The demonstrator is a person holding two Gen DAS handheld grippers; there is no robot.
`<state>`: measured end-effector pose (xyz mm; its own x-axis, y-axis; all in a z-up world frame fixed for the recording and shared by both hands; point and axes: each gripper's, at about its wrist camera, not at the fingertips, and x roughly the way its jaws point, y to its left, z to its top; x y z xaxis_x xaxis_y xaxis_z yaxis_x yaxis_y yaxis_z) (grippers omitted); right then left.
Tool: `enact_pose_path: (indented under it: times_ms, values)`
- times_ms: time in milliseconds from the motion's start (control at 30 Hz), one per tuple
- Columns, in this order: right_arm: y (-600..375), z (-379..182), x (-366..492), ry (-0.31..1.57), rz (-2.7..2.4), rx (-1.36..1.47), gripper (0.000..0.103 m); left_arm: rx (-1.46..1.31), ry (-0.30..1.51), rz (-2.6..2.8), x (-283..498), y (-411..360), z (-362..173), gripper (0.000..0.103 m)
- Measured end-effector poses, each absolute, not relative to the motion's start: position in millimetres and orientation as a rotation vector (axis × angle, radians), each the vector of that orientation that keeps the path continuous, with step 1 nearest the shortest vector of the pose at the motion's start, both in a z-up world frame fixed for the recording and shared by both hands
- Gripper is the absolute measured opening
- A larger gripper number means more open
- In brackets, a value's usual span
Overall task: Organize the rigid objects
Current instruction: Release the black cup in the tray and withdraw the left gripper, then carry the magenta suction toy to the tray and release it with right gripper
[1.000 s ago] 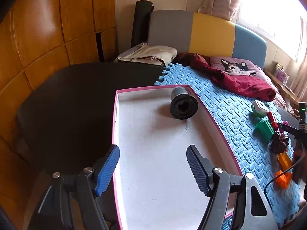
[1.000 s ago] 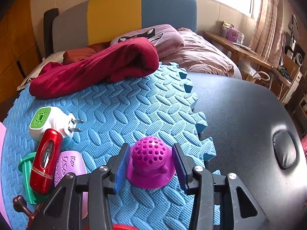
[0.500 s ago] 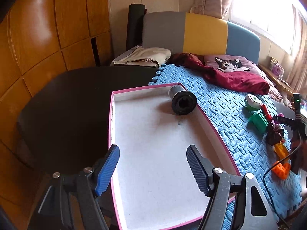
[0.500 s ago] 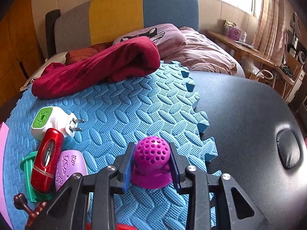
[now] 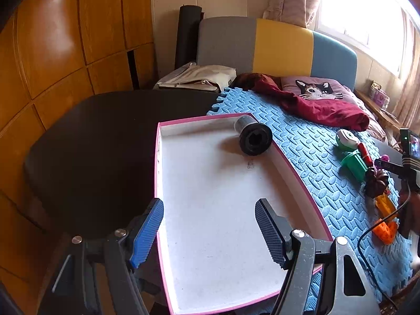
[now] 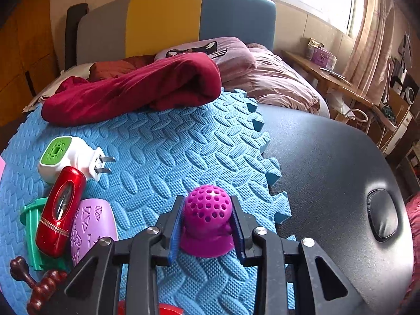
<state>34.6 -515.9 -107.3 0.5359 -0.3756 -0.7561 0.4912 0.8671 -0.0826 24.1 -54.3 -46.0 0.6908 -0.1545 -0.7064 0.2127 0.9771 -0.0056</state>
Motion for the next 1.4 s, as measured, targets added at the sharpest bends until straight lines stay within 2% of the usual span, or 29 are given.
enact_pose_path:
  times_ms: [367, 733, 1067, 1233, 1400]
  values:
    - [-503.7, -65.0, 20.0, 0.721, -0.464, 0.181, 0.032, 0.043, 0.81, -0.163, 35.8, -32.7, -57.2, 0.072]
    - [-363.6, -19.0, 24.3, 0.688, -0.048, 0.092, 0.032, -0.02, 0.811, -0.134, 42.4, -8.3, -61.9, 0.071]
    - [-202.9, -47.1, 84.1, 0.871, 0.341, 0.0, 0.032, -0.067, 0.806, -0.129, 43.4, 8.0, -59.5, 0.071]
    - [-188.2, -75.0, 125.2, 0.952, 0.313, 0.019, 0.032, -0.075, 0.811, -0.123, 45.5, 12.0, -61.1, 0.071]
    - [-192.6, -90.3, 137.9, 0.969, 0.236, 0.055, 0.038, -0.061, 0.8, -0.118, 44.7, 12.2, -62.0, 0.071]
